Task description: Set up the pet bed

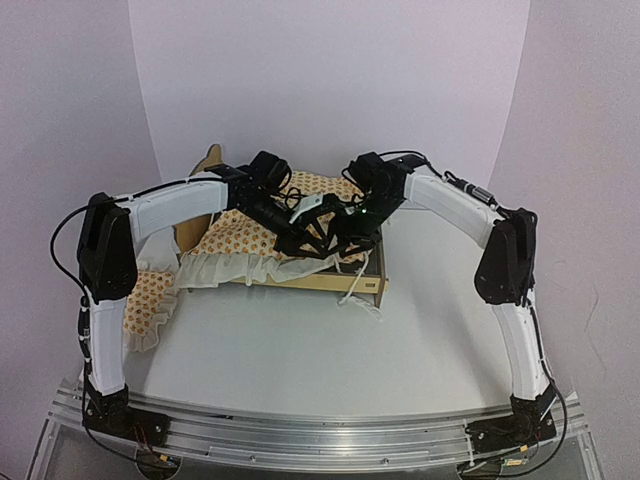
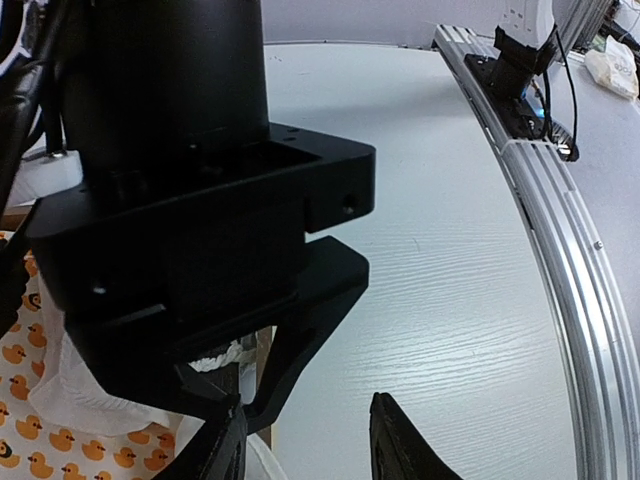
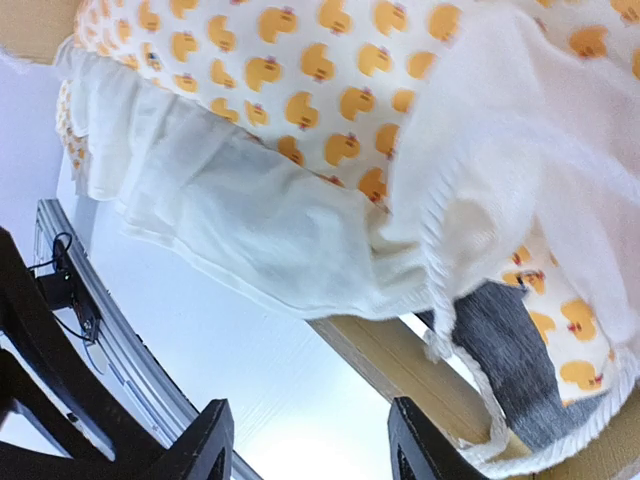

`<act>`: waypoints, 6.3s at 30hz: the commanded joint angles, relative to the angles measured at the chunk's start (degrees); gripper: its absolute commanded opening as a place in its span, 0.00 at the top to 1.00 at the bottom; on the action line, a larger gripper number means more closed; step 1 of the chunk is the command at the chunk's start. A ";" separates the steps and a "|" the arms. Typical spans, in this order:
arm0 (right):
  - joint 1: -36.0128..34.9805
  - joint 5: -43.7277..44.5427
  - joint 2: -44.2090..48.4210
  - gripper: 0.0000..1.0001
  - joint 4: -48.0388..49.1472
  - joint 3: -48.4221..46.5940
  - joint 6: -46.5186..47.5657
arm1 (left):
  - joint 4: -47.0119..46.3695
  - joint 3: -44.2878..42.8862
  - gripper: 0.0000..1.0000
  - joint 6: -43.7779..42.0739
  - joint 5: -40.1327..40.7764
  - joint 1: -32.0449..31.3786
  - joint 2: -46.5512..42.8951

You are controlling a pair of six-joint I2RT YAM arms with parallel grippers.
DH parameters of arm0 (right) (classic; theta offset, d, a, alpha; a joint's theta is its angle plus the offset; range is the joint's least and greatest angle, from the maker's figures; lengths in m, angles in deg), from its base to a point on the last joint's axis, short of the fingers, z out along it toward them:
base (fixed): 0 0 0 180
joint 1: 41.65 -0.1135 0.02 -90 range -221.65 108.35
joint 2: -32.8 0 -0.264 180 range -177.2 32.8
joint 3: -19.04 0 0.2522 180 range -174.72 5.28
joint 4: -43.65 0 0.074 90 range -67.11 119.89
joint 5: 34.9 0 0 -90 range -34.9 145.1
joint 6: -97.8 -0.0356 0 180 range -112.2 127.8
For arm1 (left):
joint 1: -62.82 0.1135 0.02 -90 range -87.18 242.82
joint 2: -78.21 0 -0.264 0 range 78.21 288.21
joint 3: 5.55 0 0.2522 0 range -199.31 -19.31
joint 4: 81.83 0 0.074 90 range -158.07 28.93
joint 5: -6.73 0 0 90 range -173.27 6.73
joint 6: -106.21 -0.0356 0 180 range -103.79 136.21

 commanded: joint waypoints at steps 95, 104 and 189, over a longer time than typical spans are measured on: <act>-16.72 60.44 1.28 0.63 126.75 77.41 -4.77 | -0.63 -22.11 1.00 8.81 11.30 -8.53 19.22; -16.44 57.26 -1.50 0.64 126.34 74.10 -4.82 | -0.73 -21.34 1.00 10.65 8.63 -8.64 19.11; -15.35 53.11 9.29 0.12 136.07 87.40 1.90 | 9.85 -25.02 1.00 13.59 13.10 -8.18 18.97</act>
